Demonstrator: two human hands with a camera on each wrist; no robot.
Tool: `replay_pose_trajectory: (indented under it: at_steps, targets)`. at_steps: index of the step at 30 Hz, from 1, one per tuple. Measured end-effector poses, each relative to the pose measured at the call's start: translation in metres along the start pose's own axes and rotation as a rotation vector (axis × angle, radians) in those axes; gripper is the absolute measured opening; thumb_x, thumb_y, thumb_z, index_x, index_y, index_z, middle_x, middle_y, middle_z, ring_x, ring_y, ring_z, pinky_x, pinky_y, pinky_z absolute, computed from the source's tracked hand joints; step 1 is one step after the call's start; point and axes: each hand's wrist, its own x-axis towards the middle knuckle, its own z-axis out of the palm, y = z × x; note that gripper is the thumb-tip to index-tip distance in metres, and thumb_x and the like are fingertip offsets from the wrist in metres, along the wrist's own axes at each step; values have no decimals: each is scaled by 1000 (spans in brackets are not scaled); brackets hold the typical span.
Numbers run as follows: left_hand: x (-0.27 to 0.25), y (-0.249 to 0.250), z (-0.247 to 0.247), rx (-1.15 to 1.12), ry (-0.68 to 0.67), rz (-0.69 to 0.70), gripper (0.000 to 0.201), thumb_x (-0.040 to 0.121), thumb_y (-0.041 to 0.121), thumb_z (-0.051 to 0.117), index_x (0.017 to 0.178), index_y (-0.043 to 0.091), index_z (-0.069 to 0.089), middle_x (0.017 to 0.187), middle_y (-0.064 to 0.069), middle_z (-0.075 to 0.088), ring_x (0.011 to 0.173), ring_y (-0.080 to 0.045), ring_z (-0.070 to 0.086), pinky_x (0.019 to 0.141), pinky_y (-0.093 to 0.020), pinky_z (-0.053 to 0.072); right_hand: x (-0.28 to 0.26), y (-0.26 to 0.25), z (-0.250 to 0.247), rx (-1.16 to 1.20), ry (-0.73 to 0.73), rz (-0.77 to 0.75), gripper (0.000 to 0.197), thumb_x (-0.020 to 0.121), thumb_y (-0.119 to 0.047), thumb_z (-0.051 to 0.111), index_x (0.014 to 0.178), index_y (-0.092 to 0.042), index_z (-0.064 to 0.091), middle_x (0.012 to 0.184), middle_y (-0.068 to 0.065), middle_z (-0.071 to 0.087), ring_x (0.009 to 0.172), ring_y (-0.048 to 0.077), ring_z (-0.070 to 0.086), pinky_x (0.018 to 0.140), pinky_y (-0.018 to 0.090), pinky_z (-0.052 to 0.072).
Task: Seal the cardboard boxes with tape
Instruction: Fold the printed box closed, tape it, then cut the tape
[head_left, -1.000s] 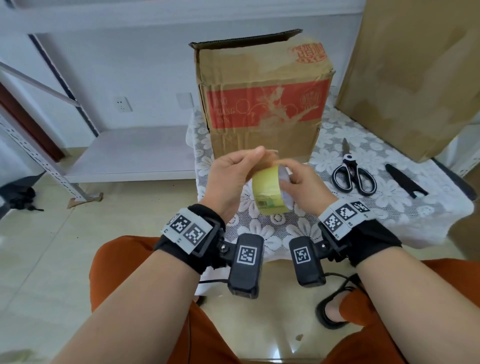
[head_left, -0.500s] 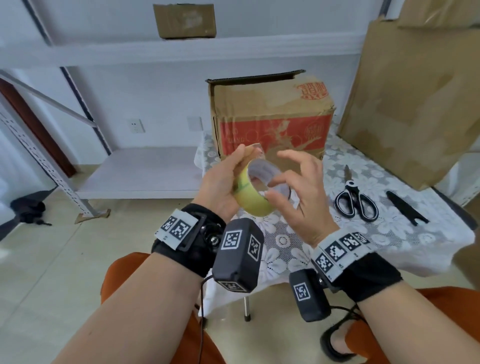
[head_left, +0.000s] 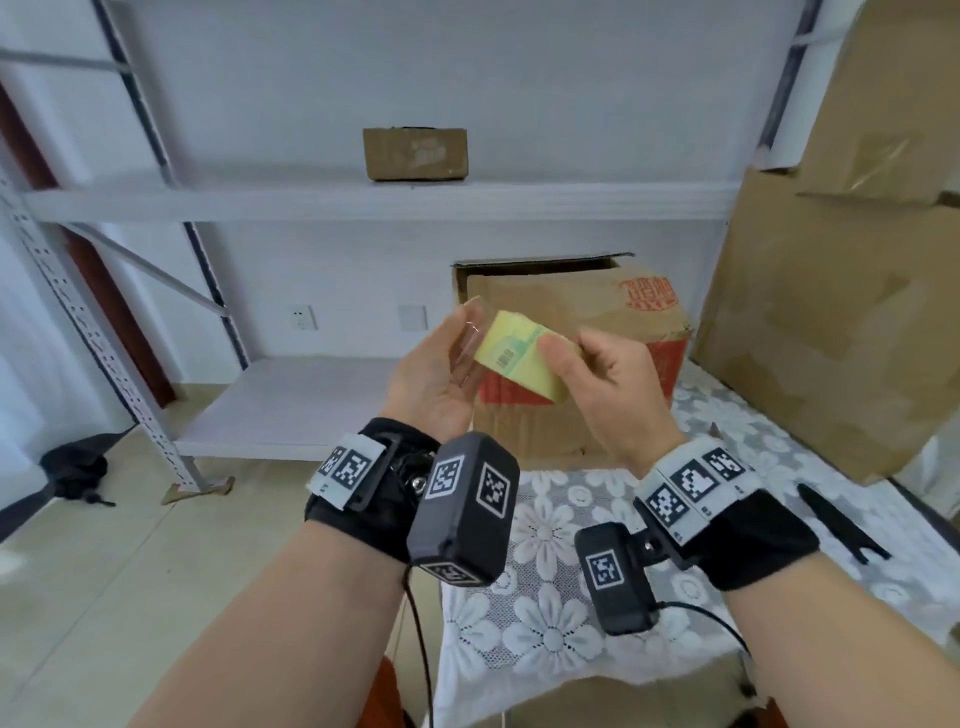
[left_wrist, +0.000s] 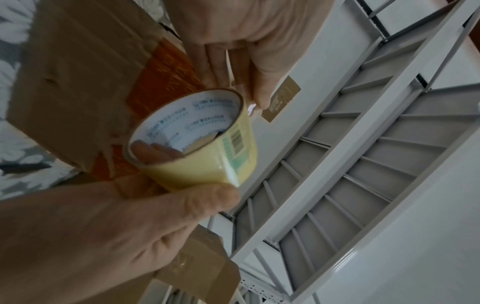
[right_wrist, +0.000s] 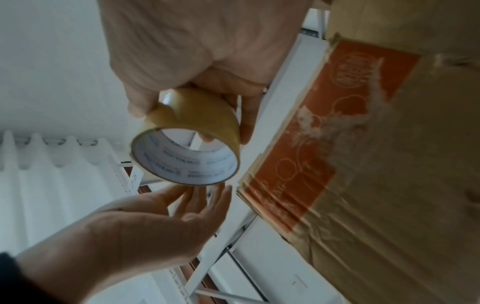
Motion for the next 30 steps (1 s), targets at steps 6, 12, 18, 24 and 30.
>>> replay_pose_trajectory:
  at_steps: [6,12,18,24,30]
  targets:
    - [5,24,19,-237,14,3,14,94,13,62,82,8,66,65,-2,71,52,-11,67,45,-19,52,36,0,-7,-3,6,53,52,82,-51,56,60,-5,45,55,-1,46,45,1,45,40,13,32]
    - [30,34,31,-293,55,32,6,91,12,67,88,8,67,76,-3,74,75,-12,67,68,-18,54,74,-7,-12,-173,66,-15,49,89,-36,62,52,-18,35,48,-11,35,43,1,38,43,12,28]
    - [55,45,42,-265,101,72,8,91,14,67,85,10,66,93,-1,73,93,-12,65,73,-18,47,112,-3,-20,-341,34,3,54,86,-45,63,52,-12,35,49,-3,26,45,10,27,43,18,24]
    - [88,58,47,-108,81,136,9,96,18,62,90,14,67,100,3,72,105,-10,63,85,-19,47,163,4,-20,-260,-27,99,56,82,-47,67,51,-18,31,48,-5,26,42,6,23,44,19,21]
    - [114,60,41,155,59,175,27,99,20,55,124,16,63,135,0,59,134,-13,46,106,-24,35,195,24,-12,-137,-72,288,48,81,-47,69,59,-16,39,63,5,39,58,16,39,54,27,32]
